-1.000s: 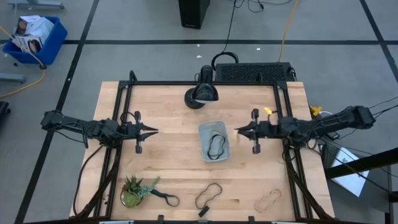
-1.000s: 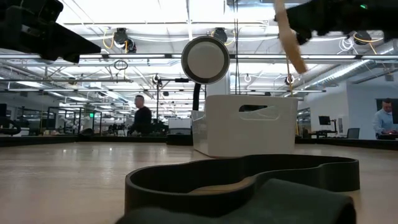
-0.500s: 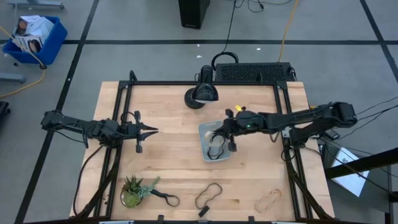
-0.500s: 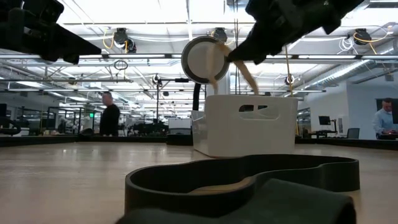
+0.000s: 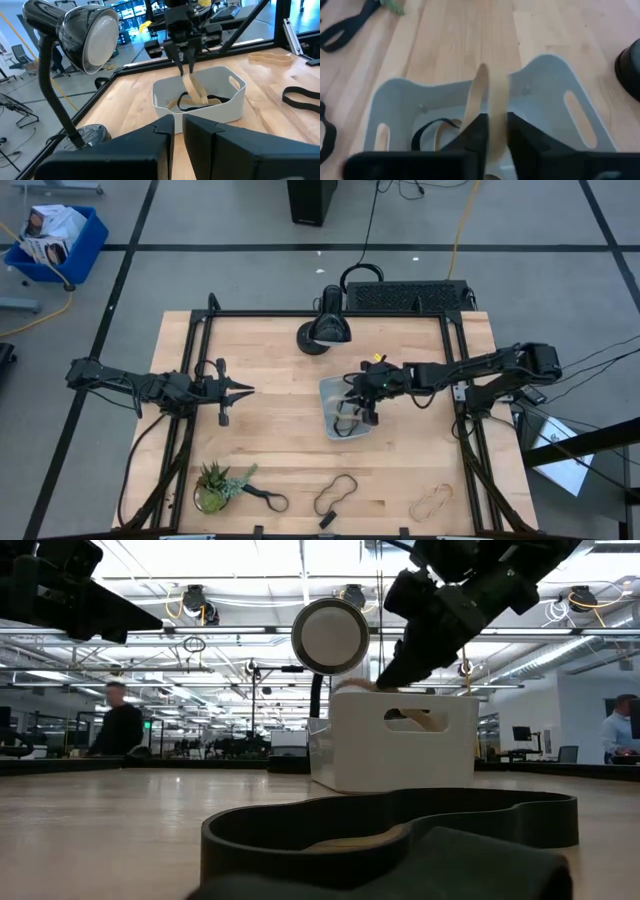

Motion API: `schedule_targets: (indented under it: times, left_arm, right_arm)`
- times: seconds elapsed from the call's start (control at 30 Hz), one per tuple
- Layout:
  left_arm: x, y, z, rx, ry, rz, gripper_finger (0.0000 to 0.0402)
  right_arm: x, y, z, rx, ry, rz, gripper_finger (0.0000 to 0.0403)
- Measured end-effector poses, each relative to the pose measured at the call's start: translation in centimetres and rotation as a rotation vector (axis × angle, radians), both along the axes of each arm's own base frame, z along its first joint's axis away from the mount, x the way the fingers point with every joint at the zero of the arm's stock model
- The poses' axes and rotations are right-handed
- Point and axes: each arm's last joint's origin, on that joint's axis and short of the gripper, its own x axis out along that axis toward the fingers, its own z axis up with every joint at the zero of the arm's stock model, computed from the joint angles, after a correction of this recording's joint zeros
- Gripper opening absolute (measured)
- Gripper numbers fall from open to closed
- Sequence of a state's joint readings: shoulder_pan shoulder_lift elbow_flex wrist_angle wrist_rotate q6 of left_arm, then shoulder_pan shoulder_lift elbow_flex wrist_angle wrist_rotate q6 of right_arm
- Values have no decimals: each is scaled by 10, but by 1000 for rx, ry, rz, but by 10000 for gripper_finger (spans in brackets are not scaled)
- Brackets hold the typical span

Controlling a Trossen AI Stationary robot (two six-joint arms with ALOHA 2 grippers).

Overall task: Pick and place rubber bands into bin
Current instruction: Put the left light orange rubber band into the gray bin, then put the left black rubber band into the gray bin

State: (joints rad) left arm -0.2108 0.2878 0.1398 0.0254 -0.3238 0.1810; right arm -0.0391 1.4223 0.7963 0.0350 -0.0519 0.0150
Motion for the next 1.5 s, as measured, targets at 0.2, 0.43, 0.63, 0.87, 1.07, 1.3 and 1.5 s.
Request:
schedule_targets:
  times: [0.2,0.43,0.63,0.87,1.07,1.3,1.5]
  left_arm:
    - [0,0,0,-1,-1,0,47]
    - [0,1,0,-10,-3,20,47]
    - [0,1,-1,-61,-3,25,47]
    - [2,-1,-4,-61,33,1,47]
    - [5,-1,-7,-86,64,7,47]
    - [15,-4,-13,-127,124,-3,21]
    - [37,-14,2,-189,234,-80,6]
  right_arm:
    - [-2,0,5,11,-20,-13,187]
    - [-17,2,40,-24,-160,20,216]
    - [-48,11,66,-113,-337,102,114]
    - [-90,9,52,-159,-527,93,13]
    - [-113,5,31,-143,-611,53,2]
    - [-128,6,2,-150,-695,49,2]
    - [-136,1,-8,-178,-736,14,1]
